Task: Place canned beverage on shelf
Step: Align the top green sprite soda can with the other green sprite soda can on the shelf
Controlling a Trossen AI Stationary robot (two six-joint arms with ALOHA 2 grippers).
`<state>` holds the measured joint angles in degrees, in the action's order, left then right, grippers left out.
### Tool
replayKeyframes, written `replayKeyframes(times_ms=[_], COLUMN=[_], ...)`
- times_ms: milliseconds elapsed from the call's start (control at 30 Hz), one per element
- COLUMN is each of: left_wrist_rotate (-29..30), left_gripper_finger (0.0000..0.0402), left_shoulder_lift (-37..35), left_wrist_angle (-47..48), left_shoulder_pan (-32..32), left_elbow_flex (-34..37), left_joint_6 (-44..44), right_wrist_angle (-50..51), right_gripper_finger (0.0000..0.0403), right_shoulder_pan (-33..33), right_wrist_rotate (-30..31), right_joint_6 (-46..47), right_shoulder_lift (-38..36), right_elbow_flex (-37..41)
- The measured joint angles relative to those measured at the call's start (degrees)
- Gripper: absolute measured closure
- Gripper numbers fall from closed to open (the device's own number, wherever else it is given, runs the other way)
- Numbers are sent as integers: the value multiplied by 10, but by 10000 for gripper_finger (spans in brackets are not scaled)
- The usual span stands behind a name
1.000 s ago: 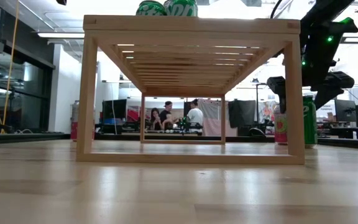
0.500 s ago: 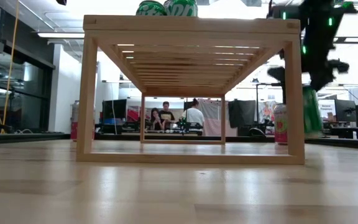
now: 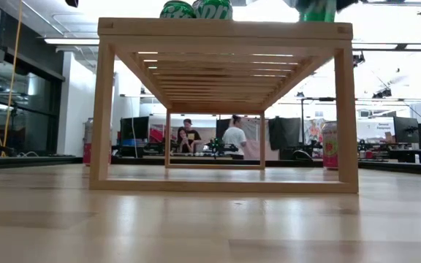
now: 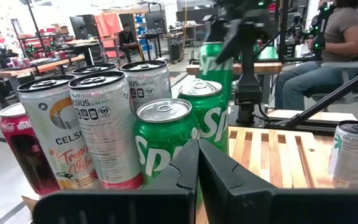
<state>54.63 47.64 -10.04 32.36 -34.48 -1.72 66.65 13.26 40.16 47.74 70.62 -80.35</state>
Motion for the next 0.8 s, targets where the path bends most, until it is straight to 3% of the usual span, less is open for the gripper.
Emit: replayKeyframes(times_ms=[167,367,567,800], left_wrist_rotate=[0,0,0,0], left_gripper_finger=[401,401,402,401], left_shoulder_lift=[0,0,0,0], left_wrist_angle=[0,0,0,0], left_shoulder_pan=[0,0,0,0], left_elbow_flex=[0,0,0,0], left_joint_6=[0,0,0,0], right_wrist_angle=[-57,-60,-62,-60], right_gripper_finger=[119,119,119,119], right_shoulder_pan=[43,46,29,8], right_wrist_rotate=[-2,4,10,-36], right_joint_6=[-56,-66,-97,-107], right_shoulder_lift=[77,160,200,224], right_elbow_flex=[-37,-100,-152,-160])
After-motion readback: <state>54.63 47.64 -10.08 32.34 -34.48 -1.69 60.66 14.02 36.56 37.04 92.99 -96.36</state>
